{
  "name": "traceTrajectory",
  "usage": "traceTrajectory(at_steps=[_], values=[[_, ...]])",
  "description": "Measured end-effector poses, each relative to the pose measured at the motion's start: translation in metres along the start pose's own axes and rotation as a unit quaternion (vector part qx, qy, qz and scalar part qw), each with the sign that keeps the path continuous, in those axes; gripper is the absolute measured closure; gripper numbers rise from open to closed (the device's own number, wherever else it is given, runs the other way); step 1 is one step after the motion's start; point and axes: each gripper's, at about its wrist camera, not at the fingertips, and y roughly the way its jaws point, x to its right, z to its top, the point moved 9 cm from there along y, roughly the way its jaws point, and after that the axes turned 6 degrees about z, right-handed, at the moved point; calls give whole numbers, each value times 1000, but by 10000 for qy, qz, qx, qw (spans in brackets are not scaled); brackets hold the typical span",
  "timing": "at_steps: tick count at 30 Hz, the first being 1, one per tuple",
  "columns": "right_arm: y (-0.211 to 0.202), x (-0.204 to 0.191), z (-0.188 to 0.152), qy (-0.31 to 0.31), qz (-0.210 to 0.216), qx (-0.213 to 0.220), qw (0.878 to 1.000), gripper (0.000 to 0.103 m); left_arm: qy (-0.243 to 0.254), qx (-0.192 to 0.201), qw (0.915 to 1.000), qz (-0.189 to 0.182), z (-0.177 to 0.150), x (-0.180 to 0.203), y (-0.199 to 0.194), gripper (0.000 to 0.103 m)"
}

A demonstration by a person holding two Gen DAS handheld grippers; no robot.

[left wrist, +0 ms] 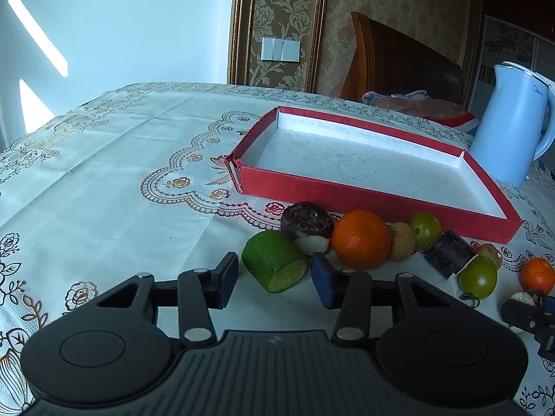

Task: Organize fruits
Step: 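Close right gripper on the dark cylinder while left gripper grasps the green cucumber chunk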

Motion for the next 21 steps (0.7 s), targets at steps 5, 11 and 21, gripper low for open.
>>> traceTrajectory(at_steps=[5, 11, 21], values=[[0, 0, 0, -15, 0, -13, 10000, 52, 77, 15, 10000, 52, 0, 1, 0, 62], [1, -3, 0, -92, -38, -58, 9999, 52, 109, 21, 9999, 72, 0, 2, -1, 62], [0, -2, 0, -109, -223, -31, 9997, 71, 140, 29, 9999, 31, 0, 4, -2, 63]])
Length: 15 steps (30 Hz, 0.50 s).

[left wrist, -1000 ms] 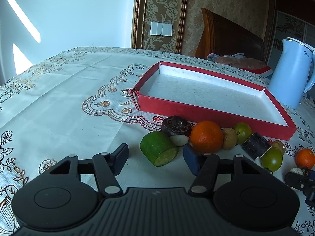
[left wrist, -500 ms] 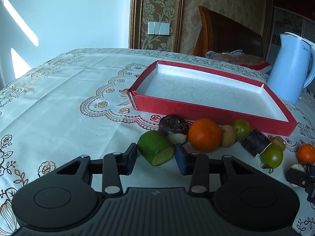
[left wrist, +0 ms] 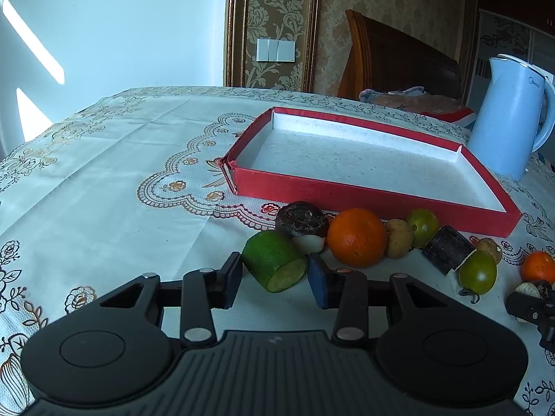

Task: Organize fruits
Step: 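Close right gripper on the dark cylinder while left gripper grasps the green cucumber chunk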

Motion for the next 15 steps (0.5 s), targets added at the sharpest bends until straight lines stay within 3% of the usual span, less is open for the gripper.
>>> traceTrajectory(at_steps=[15], values=[[-3, -1, 1, -6, 24, 119, 9999, 71, 77, 155, 9997, 195, 2, 0, -7, 63]])
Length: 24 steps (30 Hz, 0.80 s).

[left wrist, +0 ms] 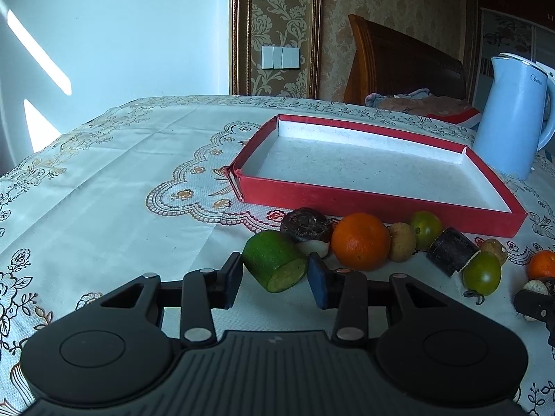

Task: Organize fruits
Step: 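Close right gripper on the dark cylinder while left gripper grasps the green cucumber chunk, then carry the cucumber chunk and dark cylinder with both grippers over the red box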

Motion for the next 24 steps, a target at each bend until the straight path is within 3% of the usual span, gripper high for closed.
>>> traceTrajectory(at_steps=[5, 24], values=[[-6, -7, 7, -135, 80, 178, 9997, 71, 34, 168, 9998, 139, 4, -1, -7, 63], [-14, -21, 45, -365, 326, 591, 9971, 71, 47, 489, 9987, 95, 35, 7, -12, 63]])
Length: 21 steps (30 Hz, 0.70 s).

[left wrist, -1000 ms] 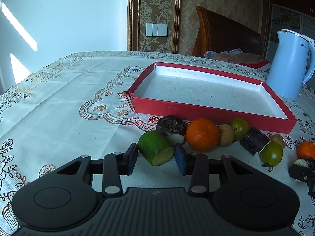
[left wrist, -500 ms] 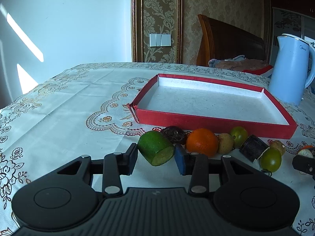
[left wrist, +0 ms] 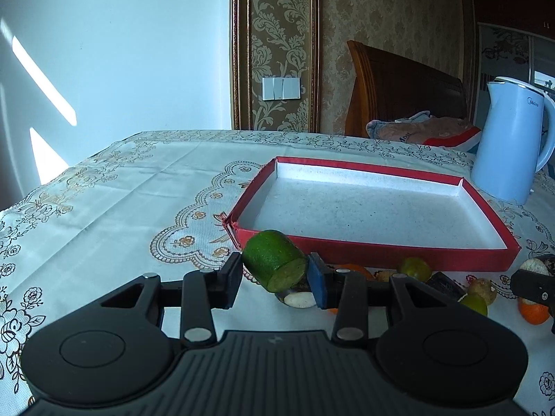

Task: Organize fruits
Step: 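Carry the cucumber chunk and dark cylinder with both grippers over the red box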

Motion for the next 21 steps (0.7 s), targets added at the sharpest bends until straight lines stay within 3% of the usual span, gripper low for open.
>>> traceTrajectory(at_steps=[12, 17, 21], values=[[48, 15, 50, 75, -151, 20, 9999, 71, 14, 62, 9999, -121, 31, 19, 21, 63], [77, 24, 46, 351, -214, -199, 9990, 71, 1, 51, 10000, -21, 47, 31, 52, 63], [93, 29, 39, 385, -299, -326, 9983, 71, -123, -270, 9995, -99, 45, 38, 78, 63]])
